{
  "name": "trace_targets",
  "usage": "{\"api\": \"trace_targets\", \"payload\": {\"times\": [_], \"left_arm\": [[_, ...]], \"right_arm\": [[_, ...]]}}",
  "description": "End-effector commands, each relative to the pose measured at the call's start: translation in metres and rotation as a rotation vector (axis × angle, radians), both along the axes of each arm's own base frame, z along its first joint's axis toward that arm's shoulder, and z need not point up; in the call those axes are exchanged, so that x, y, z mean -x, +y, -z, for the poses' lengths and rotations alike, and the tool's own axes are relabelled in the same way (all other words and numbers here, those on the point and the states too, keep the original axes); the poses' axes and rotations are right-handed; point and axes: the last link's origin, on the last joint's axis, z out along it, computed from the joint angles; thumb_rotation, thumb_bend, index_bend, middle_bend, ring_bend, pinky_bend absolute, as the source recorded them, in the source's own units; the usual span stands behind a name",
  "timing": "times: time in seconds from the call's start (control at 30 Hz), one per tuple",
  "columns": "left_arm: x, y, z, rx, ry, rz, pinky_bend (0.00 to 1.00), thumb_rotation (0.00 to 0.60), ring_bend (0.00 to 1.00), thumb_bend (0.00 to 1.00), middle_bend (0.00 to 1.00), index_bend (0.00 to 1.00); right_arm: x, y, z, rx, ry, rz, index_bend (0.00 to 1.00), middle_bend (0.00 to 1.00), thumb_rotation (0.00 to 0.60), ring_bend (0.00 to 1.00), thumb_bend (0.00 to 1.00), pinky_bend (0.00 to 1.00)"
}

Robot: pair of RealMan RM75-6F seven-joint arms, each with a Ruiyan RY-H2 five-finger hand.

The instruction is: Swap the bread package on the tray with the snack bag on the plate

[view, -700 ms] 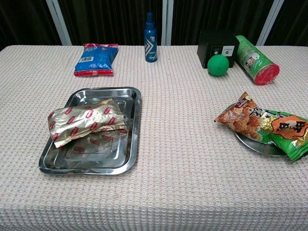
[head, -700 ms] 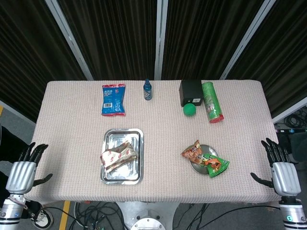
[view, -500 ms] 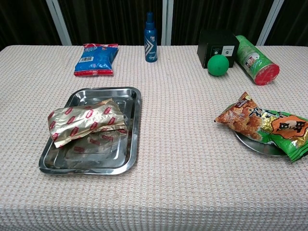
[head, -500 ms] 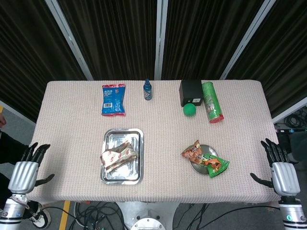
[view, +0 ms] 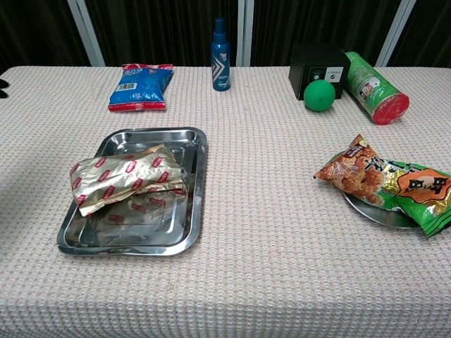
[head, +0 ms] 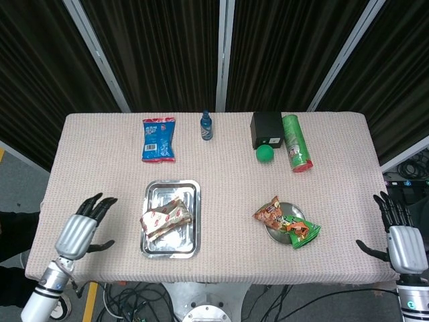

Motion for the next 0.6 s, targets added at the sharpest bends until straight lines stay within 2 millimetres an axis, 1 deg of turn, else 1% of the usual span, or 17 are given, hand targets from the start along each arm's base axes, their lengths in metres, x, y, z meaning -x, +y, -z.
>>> {"api": "trace_targets", "payload": {"times": [0.03, 0.13, 0.3, 0.47, 0.6], "left_arm": [[-0.026, 0.013, 0.019, 0.036, -0.016, 0.043, 0.11, 0.600, 0.04, 0.01, 0.12, 0.10], [-0.040, 0.020, 0.031, 0.018, -0.005, 0.072, 0.09, 0.600, 0.04, 0.01, 0.12, 0.10], [-0.059, 0.029, 0.050, 0.073, -0.043, 0.038, 0.08, 0.600, 0.04, 0.00, 0.12, 0.10], [-0.072, 0.038, 0.065, 0.119, -0.055, 0.011, 0.08, 0.600, 0.04, 0.00, 0.12, 0.10], [-0.077, 0.042, 0.077, 0.171, -0.079, -0.023, 0.08, 0.600, 0.04, 0.00, 0.12, 0.10]], "right_arm": [[0.003, 0.000, -0.002, 0.005, 0.000, 0.014, 0.00, 0.00, 0.600, 0.00, 0.00, 0.00], [0.006, -0.002, -0.001, 0.005, 0.002, 0.024, 0.00, 0.00, 0.600, 0.00, 0.00, 0.00], [0.012, -0.005, 0.000, -0.007, 0.012, 0.041, 0.00, 0.00, 0.600, 0.00, 0.00, 0.00], [0.015, -0.008, -0.002, 0.001, 0.006, 0.051, 0.00, 0.00, 0.600, 0.00, 0.00, 0.00], [0.017, -0.009, -0.003, 0.003, 0.009, 0.056, 0.00, 0.00, 0.600, 0.00, 0.00, 0.00]]}}
